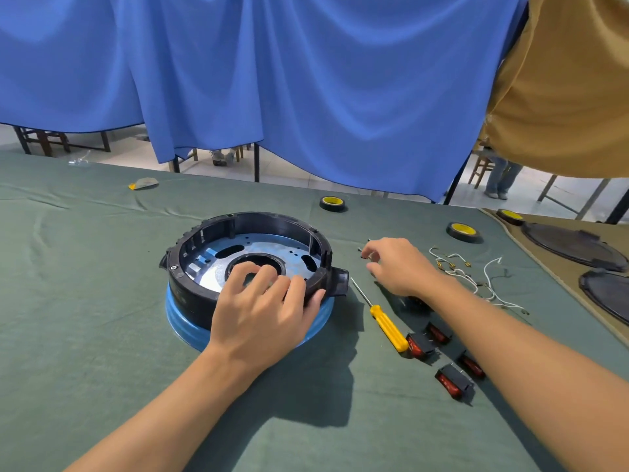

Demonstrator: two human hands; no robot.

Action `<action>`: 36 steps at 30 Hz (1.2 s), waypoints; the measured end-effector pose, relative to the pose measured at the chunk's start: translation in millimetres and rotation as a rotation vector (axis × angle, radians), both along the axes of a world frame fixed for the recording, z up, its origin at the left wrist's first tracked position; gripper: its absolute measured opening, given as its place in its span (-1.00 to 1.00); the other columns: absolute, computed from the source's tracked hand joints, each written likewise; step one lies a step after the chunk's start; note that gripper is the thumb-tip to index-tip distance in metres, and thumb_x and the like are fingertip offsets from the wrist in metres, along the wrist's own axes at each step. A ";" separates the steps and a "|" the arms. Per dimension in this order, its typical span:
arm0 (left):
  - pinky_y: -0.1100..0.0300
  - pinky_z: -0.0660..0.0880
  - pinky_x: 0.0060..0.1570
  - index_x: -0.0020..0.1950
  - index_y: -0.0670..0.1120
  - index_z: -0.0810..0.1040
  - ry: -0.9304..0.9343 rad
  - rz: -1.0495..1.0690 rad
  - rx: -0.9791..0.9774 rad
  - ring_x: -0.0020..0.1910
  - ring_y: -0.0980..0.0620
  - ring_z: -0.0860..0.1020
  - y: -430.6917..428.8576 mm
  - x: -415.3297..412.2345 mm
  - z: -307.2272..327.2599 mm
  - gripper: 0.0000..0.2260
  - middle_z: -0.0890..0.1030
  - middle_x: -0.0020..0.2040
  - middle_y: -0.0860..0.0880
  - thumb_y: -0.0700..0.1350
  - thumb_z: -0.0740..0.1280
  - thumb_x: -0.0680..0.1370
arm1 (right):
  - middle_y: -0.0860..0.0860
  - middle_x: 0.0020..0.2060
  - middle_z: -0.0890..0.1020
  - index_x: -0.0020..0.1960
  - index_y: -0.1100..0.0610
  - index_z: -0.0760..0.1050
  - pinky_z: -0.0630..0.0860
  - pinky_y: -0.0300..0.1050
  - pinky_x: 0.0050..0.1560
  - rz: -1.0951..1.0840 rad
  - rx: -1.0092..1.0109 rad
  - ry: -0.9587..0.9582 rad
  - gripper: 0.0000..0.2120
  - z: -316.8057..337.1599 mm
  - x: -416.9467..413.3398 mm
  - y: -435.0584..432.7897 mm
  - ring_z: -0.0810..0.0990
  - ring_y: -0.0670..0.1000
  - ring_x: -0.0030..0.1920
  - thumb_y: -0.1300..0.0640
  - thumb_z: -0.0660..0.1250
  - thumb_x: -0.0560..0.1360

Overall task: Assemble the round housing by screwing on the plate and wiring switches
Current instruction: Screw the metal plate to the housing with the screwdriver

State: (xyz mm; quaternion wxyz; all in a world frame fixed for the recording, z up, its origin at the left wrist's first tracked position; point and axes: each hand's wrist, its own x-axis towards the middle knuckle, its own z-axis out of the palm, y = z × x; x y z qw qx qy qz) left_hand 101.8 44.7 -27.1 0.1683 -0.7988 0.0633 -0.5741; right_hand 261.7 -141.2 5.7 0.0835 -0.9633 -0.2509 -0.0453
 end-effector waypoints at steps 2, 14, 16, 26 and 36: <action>0.09 0.46 -0.28 -0.45 -0.06 0.42 -0.016 -0.006 -0.012 -0.46 -0.04 0.48 1.4 3.8 -1.0 -0.60 0.43 -0.52 0.02 0.05 0.37 0.54 | 0.04 0.15 0.57 0.26 0.00 0.50 0.55 0.08 0.08 -0.030 -0.012 -0.065 -0.74 -9.3 13.5 1.5 0.55 0.10 0.09 0.09 0.23 0.58; 0.04 0.46 -0.09 -0.40 -0.05 0.51 -0.009 0.050 -0.165 -0.44 -0.06 0.50 7.9 3.8 -3.7 -0.52 0.42 -0.52 0.02 0.26 0.28 0.56 | 0.02 -0.01 0.55 0.06 0.02 0.65 0.45 -0.05 -0.19 -0.084 -0.073 -0.216 -0.79 -21.6 32.8 13.2 0.52 0.11 -0.02 0.07 0.24 0.60; 0.04 0.47 -0.11 -0.40 -0.06 0.52 0.009 0.031 -0.173 -0.45 -0.06 0.50 9.1 3.3 -4.2 -0.52 0.43 -0.53 0.02 0.27 0.27 0.56 | 0.01 -0.03 0.55 0.04 0.05 0.67 0.43 -0.07 -0.23 -0.118 -0.042 -0.245 -0.84 -21.0 31.4 15.4 0.49 0.06 -0.06 0.09 0.31 0.57; 0.04 0.42 0.03 -0.29 -0.04 0.63 0.187 0.015 -0.205 -0.37 -0.04 0.59 21.7 -7.5 0.6 -0.52 0.55 -0.48 0.05 0.32 0.24 0.53 | -0.08 -0.15 0.63 -0.10 0.01 0.56 0.43 -0.27 -0.15 0.097 0.341 -0.062 -0.94 15.7 -22.1 20.0 0.53 -0.13 -0.18 0.13 0.34 0.54; 0.12 0.42 -0.13 0.21 0.15 0.57 0.622 0.055 -0.235 -0.20 -0.05 0.65 45.7 -21.3 25.1 -0.21 0.65 -0.30 0.06 0.58 -0.05 0.28 | 0.02 -0.26 0.70 -0.12 0.11 0.66 0.63 -0.02 -0.08 0.262 0.852 0.280 -0.96 32.2 -106.6 31.7 0.66 0.04 -0.21 0.22 0.43 0.47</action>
